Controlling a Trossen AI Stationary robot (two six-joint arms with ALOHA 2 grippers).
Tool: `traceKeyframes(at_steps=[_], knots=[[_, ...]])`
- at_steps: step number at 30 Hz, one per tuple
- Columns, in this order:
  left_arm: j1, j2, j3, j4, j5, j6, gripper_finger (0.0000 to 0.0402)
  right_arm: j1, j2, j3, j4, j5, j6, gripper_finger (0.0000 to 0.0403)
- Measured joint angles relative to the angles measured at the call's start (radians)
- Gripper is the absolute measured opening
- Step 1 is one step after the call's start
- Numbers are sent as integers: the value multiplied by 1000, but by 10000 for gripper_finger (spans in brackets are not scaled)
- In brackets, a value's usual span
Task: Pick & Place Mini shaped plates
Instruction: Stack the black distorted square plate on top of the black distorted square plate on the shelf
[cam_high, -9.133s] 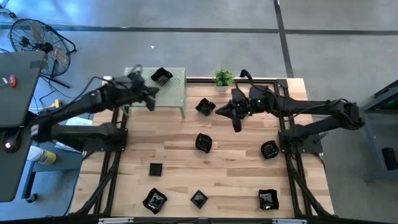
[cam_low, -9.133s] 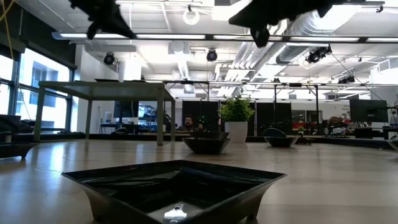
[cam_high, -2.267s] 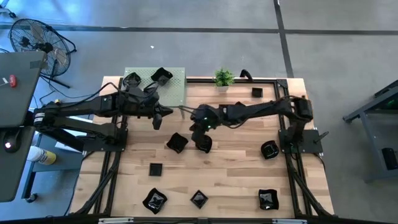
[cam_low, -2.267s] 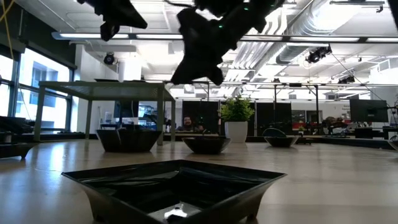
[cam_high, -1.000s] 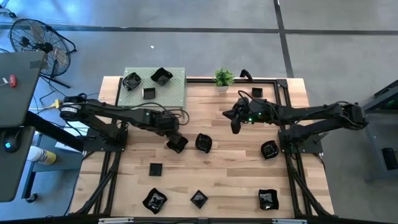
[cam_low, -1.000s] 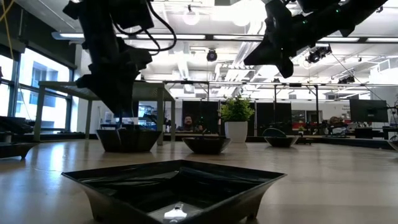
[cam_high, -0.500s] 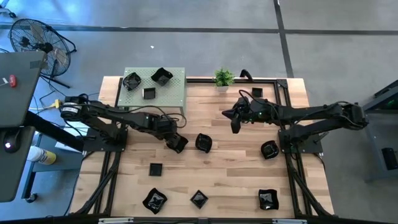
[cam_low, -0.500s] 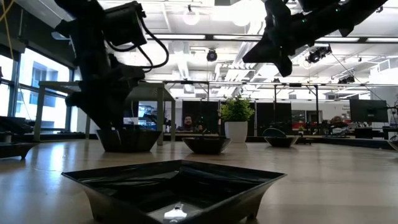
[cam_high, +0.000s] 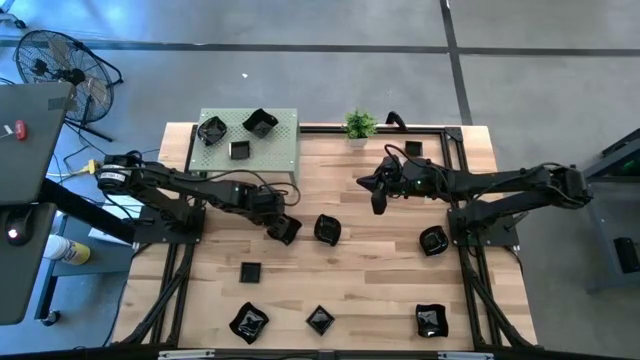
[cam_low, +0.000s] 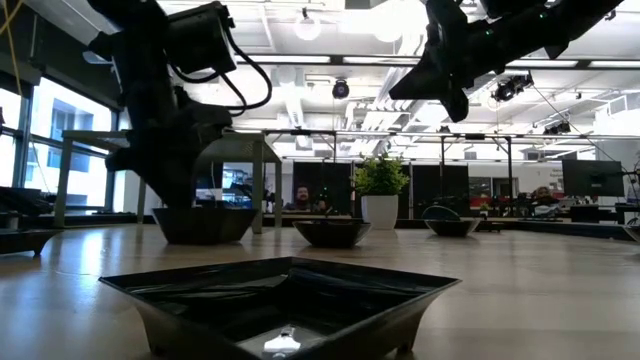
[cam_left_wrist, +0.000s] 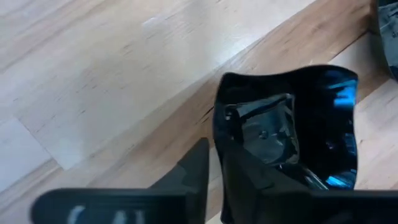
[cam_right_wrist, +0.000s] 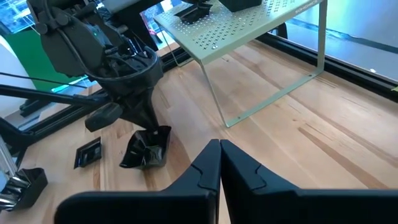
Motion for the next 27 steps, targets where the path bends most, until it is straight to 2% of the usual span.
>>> traceKeyframes(at_steps=[5,10,16,21,27], knots=[[0,0,0,1,25,23,4,0,0,0,0,2,-8,3],[0,-25,21,-16,62,23,2,0,0,0,0,3,-8,4],[0,-116,89,-44,92,60,1,0,0,1,-1,5,-9,6],[0,-202,189,-115,117,109,0,0,0,1,-3,4,-9,2],[38,-249,376,-252,46,172,0,0,0,1,-8,-5,10,4]])
